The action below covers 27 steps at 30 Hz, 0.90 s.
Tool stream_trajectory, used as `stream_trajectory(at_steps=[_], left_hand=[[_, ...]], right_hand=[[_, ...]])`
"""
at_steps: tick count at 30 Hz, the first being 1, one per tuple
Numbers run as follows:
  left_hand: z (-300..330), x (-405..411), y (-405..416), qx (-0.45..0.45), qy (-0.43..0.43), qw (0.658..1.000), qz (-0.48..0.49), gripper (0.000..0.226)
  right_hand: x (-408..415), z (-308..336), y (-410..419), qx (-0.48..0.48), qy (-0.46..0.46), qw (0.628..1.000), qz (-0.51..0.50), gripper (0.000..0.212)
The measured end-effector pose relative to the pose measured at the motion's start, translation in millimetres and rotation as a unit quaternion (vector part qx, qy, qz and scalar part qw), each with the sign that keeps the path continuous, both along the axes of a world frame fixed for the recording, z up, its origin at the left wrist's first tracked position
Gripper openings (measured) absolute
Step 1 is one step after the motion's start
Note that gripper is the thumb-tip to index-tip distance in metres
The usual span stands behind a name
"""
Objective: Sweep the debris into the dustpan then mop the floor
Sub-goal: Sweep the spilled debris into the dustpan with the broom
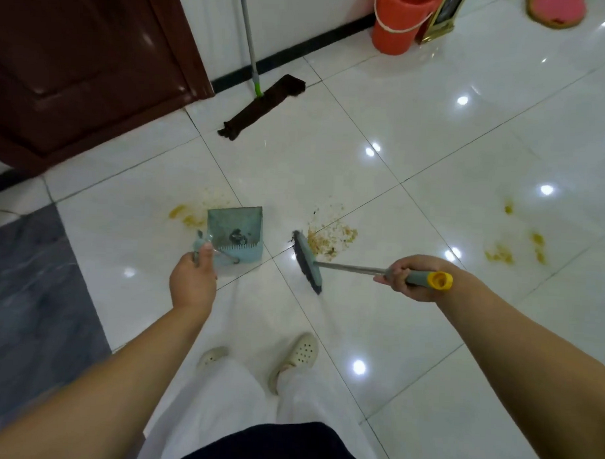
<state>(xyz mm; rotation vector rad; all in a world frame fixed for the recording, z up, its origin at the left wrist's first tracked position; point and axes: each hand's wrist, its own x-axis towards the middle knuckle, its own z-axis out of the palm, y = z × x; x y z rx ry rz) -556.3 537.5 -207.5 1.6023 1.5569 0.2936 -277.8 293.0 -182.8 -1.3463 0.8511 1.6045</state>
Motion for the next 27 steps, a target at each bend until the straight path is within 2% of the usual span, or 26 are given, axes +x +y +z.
stream_trajectory(at_steps=[7,15,22,27], left_hand=[[1.3,35.9,-5.0,0.027,0.018,0.999,-0.014,0.06],[5.9,68.5,6.6,0.036,-0.001,0.999,-0.02,0.061],[5.2,120.3,41.0,0.038,-0.017,0.999,-0.035,0.059],[-0.4,173.6,88.6,0.018,-0.021,0.999,-0.047,0.06]], right_hand=[[44.2,9.5,-7.3,0.005,-0.022,1.0,-0.002,0.021],[54.5,31.3,-19.1,0.029,-0.023,0.999,-0.006,0.024],[78.3,41.0,35.5,0.006,-0.099,0.992,0.08,0.018],[124.0,30.3,97.3,-0.016,-0.134,0.989,0.056,0.013]])
